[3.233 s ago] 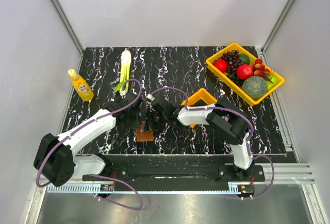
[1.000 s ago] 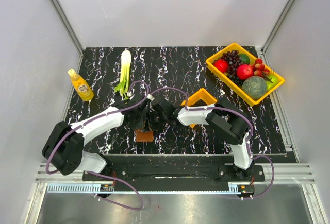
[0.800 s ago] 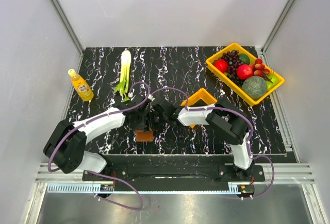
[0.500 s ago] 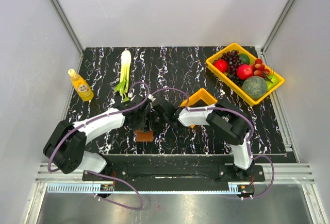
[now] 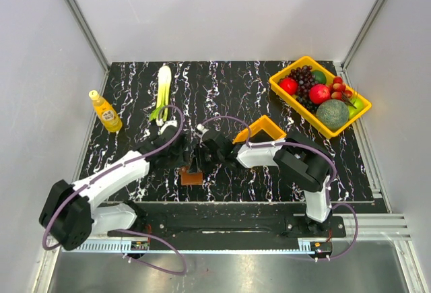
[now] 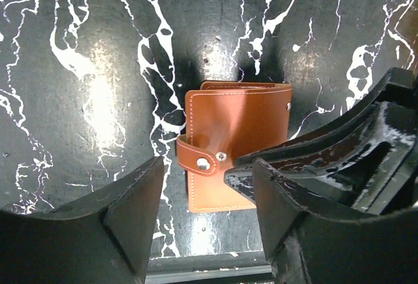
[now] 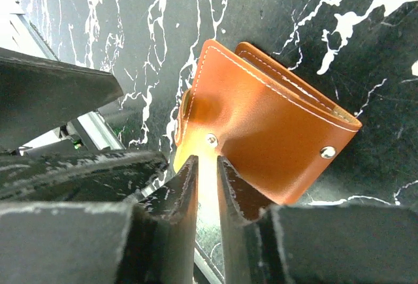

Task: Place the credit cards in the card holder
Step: Close the card holder at the center of the board.

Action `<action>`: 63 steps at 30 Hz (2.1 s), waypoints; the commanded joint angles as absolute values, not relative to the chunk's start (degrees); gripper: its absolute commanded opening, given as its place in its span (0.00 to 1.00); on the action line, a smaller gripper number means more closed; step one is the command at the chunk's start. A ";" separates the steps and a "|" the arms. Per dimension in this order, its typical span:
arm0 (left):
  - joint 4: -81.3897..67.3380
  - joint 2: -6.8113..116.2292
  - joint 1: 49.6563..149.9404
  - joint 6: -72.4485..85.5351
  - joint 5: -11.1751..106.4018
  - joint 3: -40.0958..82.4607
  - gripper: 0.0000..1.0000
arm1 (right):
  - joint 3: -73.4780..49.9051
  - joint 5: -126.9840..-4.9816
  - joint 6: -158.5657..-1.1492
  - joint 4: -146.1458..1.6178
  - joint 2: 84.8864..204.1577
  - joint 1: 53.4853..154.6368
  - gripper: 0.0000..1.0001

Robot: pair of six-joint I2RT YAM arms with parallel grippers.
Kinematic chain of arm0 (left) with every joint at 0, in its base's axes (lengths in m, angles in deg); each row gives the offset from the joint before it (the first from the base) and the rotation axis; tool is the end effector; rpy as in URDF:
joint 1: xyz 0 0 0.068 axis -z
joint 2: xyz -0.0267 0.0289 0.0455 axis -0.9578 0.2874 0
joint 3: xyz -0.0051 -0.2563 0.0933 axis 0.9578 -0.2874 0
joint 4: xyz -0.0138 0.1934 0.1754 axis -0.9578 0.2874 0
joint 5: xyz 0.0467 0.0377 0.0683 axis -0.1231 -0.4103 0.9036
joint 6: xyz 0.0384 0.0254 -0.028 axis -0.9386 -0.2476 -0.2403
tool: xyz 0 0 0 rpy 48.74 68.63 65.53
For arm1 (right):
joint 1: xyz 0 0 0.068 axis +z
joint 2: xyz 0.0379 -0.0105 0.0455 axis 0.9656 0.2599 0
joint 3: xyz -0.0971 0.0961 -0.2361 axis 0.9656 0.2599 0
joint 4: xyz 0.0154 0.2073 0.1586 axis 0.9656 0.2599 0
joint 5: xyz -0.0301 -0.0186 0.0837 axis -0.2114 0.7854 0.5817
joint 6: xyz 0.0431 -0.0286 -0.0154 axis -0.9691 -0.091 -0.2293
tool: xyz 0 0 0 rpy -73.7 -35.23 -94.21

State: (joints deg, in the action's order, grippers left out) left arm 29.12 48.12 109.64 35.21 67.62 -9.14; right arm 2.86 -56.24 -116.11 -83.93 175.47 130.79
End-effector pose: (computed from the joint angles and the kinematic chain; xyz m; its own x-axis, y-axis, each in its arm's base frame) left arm 0.1839 -0.1263 0.2068 -0.8613 -0.1516 -0.4849 -0.0730 0.9815 -0.1772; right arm 0.2171 0.3390 0.1359 -0.8905 -0.1521 -0.4288 -0.4247 0.6159 0.6635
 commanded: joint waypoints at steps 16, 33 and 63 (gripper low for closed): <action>21.89 22.28 109.86 50.50 67.92 -29.62 0.44 | 0.13 -53.59 -122.96 -84.99 173.21 128.55 0.36; 16.70 26.67 110.65 54.64 66.07 -34.99 0.44 | -3.83 -52.36 -121.82 -80.77 176.82 128.99 0.36; 19.07 26.24 110.65 54.73 67.39 -34.46 0.37 | -5.76 -49.54 -121.30 -81.56 179.28 129.78 0.24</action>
State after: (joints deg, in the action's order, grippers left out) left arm 16.53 25.91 110.40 54.82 66.18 -35.04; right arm -4.07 -50.05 -122.19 -80.28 179.77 129.24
